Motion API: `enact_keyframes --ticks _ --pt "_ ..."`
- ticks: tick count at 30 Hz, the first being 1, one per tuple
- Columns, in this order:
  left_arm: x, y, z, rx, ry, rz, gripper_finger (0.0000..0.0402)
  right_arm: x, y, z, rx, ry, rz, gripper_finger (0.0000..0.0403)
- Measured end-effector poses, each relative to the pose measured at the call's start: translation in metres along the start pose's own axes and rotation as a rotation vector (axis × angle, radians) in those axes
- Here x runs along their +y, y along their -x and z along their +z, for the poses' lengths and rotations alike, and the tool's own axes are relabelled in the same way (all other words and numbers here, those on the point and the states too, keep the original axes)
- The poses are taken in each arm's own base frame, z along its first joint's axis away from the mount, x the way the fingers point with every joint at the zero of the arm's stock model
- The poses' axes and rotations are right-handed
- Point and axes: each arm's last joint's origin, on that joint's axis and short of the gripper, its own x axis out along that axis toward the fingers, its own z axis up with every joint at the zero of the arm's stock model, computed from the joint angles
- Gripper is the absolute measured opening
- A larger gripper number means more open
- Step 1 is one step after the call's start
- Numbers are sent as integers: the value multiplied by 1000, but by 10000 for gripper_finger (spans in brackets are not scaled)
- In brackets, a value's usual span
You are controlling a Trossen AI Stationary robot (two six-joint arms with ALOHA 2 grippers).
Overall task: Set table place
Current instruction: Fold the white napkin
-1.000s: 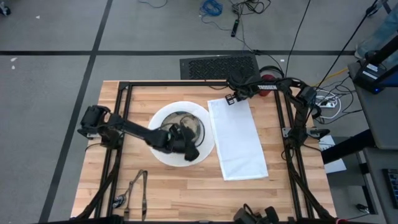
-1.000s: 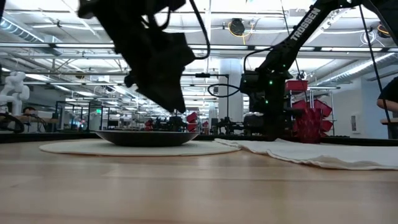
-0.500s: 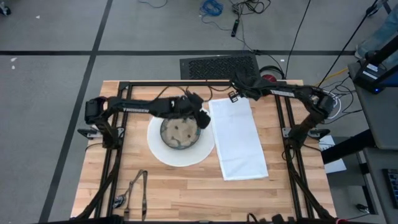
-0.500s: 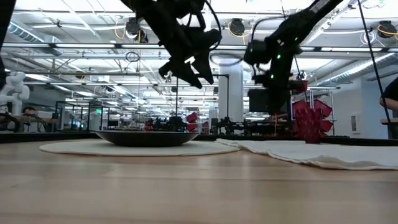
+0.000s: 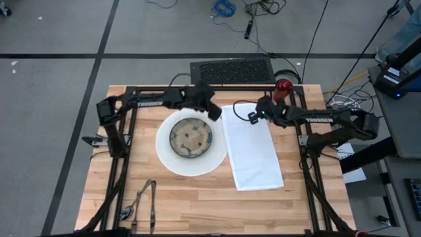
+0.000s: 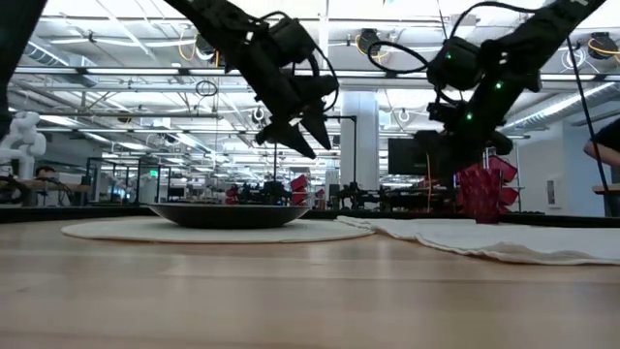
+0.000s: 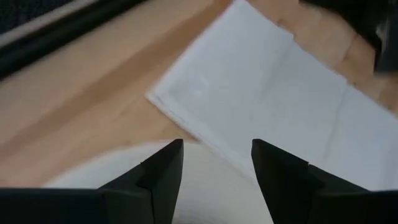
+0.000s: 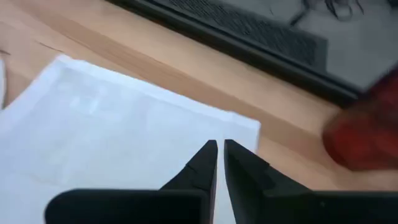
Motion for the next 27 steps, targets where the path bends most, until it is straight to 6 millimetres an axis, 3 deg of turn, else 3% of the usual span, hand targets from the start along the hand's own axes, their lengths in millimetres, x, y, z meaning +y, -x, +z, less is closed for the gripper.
enact_keyframes --ticks 5,11,18,27 --pt "19 -17 33 76 47 -64 177 2 -2 4 -55 9 20 25" --pt "46 -51 56 146 33 0 177 -14 -12 10 -37 -148 -6 100" --pt "70 -82 52 238 40 -21 177 -33 -38 14 20 -294 22 174" --pt "55 -86 42 289 -17 -36 177 -43 -77 7 132 -343 -29 170"
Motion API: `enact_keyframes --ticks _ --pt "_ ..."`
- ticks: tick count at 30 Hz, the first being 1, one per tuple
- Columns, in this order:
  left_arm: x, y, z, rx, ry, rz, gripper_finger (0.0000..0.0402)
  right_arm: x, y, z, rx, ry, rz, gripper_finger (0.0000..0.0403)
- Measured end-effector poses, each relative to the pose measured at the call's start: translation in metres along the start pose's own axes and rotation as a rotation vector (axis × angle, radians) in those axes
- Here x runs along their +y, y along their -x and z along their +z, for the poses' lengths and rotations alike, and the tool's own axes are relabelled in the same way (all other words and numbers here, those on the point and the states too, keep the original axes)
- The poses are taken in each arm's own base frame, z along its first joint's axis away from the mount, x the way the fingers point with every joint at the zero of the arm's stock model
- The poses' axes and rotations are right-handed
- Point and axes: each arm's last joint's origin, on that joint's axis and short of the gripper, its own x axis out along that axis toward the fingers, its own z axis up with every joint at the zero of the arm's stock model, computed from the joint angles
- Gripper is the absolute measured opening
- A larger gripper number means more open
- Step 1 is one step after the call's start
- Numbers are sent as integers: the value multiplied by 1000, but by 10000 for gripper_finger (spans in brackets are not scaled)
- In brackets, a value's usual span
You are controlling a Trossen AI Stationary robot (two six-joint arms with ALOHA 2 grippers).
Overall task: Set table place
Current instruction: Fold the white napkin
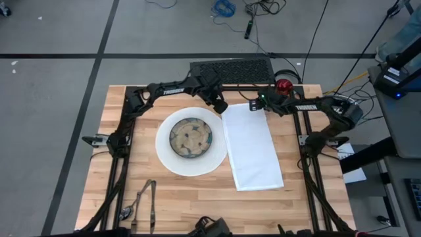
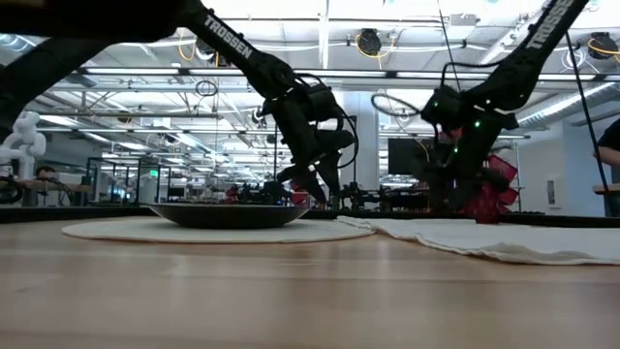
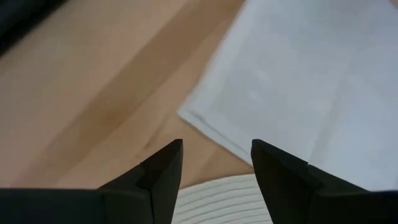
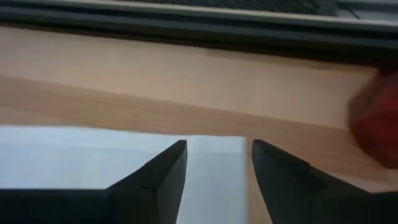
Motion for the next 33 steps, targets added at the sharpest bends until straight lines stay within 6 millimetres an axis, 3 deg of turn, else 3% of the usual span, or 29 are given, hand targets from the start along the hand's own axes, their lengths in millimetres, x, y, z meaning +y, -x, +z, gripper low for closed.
enact_keyframes --ticks 14,33 --pt "-8 1 -2 6 -93 10 177 13 -43 20 238 50 -68 169" --pt "-7 10 -2 11 -160 20 177 21 -19 14 256 139 -102 169"
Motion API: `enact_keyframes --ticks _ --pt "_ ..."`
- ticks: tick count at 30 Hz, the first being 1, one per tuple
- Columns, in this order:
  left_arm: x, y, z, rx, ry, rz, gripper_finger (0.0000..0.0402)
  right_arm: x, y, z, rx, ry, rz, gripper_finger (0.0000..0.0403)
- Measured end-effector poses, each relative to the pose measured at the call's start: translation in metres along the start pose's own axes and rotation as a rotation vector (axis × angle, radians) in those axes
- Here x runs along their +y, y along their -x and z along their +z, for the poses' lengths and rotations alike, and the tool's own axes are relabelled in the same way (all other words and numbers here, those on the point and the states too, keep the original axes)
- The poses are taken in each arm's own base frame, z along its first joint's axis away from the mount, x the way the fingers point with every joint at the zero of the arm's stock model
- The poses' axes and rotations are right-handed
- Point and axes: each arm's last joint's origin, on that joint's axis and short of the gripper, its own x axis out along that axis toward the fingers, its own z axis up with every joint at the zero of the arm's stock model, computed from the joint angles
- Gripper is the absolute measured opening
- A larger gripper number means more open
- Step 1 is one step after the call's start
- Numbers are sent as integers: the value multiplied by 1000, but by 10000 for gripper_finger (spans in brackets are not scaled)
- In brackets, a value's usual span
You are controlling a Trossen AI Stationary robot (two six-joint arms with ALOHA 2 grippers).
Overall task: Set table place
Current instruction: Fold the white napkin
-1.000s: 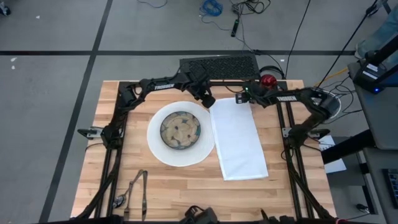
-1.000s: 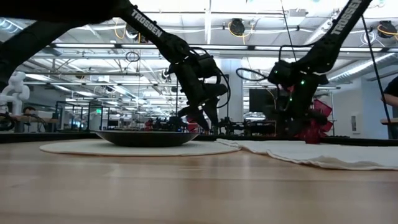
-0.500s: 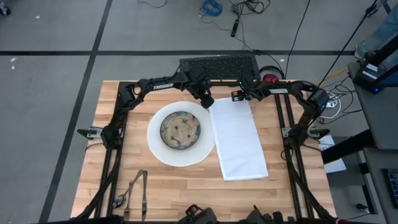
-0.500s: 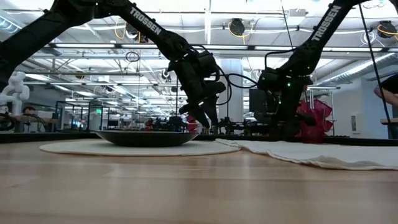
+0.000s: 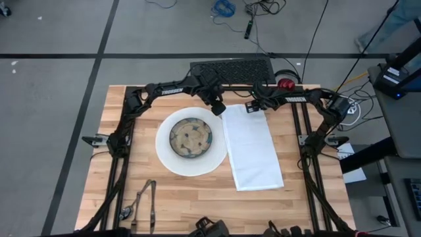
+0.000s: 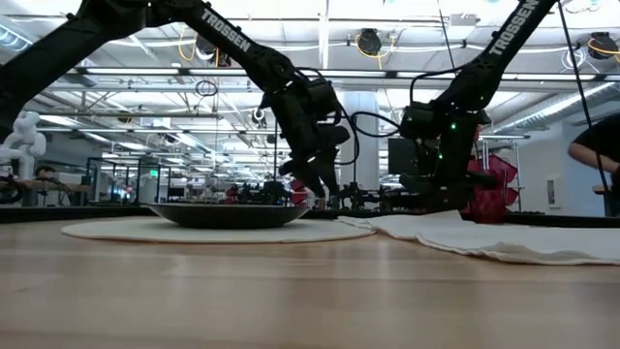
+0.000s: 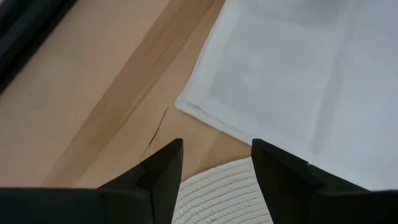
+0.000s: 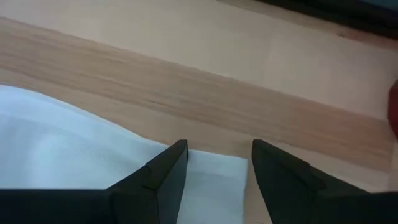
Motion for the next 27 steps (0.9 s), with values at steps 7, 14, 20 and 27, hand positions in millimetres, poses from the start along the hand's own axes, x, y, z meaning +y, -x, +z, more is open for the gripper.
enact_keyframes --ticks 7,14,20,27 --pt "-2 2 -1 6 15 2 177 0 0 1 -16 29 -12 169" --pt "-2 2 -1 5 27 4 177 6 9 1 -116 26 -89 169" --pt "-2 2 0 4 25 4 177 5 9 -9 -133 -23 -99 169" --pt "-2 2 0 -2 17 3 177 -7 -9 -14 -145 -97 -56 169"
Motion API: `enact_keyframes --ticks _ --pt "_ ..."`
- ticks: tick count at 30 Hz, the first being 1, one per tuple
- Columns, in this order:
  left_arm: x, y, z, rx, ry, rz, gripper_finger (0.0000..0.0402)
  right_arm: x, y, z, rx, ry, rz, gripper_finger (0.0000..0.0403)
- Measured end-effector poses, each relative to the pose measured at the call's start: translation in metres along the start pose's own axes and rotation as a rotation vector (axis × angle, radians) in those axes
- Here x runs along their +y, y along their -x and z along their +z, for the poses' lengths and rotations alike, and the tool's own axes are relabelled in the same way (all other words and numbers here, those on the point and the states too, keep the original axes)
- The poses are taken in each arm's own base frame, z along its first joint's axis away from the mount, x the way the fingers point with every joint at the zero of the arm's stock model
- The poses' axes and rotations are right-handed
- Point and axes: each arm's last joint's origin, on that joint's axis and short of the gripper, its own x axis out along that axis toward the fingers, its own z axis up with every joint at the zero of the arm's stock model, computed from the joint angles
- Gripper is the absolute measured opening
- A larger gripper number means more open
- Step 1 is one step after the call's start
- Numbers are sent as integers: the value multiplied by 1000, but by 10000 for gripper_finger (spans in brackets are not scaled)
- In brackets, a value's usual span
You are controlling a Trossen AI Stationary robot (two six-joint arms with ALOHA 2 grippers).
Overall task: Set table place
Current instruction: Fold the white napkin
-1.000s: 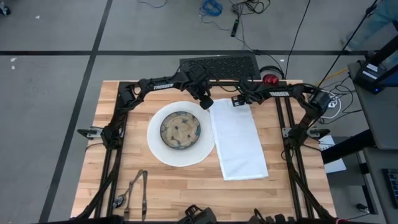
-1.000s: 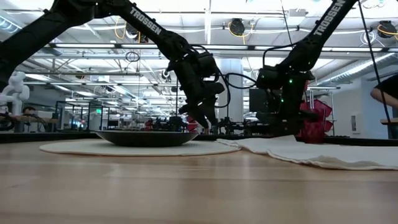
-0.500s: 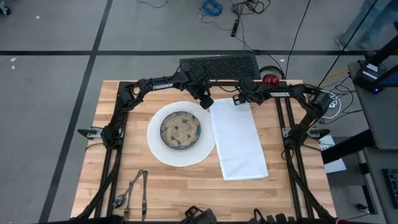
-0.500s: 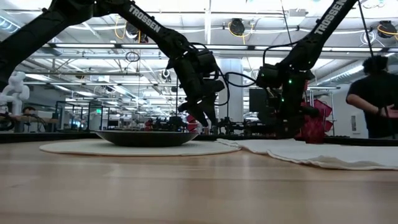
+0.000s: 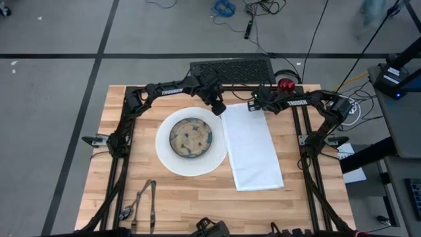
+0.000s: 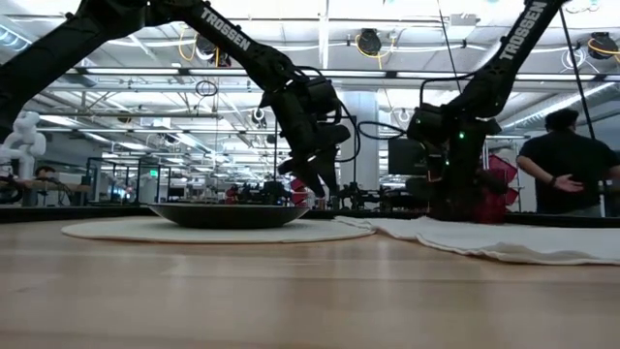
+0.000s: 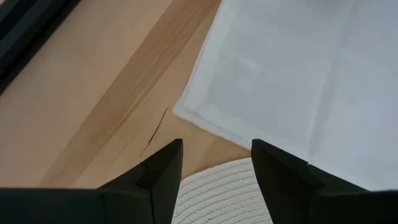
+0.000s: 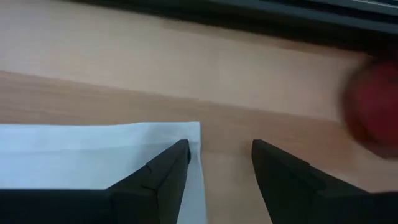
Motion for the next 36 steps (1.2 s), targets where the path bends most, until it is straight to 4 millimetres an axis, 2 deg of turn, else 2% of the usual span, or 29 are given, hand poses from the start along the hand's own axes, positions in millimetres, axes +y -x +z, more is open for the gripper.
enact_keyframes --ticks 4,14,26,31,36 --pt "0 0 2 -21 -1 -2 177 4 -1 3 -28 4 83 169" --pt "-2 0 2 -22 3 -4 177 3 16 15 -112 30 79 169" --pt "-20 -4 1 -33 -9 -23 177 8 -9 2 -21 64 70 165" --pt "-22 -4 1 -31 -11 -24 177 9 -9 2 -27 102 78 124" --pt "-21 -4 0 -23 16 -23 177 10 -10 5 -68 134 97 45"
